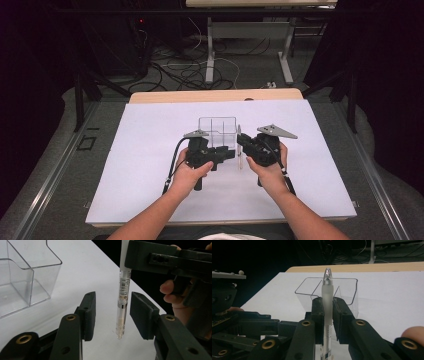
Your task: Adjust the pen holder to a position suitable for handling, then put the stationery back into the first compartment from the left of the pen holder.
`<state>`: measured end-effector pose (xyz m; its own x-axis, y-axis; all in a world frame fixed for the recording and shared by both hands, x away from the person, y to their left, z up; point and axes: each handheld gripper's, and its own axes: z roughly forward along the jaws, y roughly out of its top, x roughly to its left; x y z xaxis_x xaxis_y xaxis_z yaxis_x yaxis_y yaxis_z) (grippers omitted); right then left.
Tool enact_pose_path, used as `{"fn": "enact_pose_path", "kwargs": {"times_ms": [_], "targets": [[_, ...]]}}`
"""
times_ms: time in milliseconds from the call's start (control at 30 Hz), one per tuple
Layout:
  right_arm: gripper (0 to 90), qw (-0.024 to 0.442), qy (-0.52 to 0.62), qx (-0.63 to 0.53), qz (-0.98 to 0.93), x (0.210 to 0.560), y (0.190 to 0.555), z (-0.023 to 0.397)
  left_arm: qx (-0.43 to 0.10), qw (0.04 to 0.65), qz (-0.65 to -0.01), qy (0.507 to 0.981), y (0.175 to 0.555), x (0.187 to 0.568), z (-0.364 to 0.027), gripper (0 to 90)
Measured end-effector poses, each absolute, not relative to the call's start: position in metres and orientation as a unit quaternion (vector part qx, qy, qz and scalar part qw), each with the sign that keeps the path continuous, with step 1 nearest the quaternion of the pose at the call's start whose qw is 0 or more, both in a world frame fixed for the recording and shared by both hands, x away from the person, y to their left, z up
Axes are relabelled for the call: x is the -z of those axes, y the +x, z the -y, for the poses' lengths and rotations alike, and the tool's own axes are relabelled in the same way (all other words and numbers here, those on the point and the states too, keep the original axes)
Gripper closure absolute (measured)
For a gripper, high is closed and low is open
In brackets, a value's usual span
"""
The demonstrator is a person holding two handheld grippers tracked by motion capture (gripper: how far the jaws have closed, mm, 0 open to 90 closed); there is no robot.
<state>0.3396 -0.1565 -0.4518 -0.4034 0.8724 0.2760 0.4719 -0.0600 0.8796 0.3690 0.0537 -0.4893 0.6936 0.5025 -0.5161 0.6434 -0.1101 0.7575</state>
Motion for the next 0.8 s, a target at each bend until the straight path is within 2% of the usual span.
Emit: {"fn": "enact_pose_path", "kwargs": {"times_ms": [500, 800], "targets": [[79.8, 0.195, 0.511, -0.518, -0.658, 0.453, 0.339, 0.156, 0.058, 0.558, -0.385, 0.733, 0.367, 0.495, -0.04, 60.2], [79.8, 0.193, 0.51, -0.519, -0.658, 0.453, 0.338, 0.154, 0.071, 0.561, -0.385, 0.729, 0.37, 0.494, -0.036, 65.7]]}}
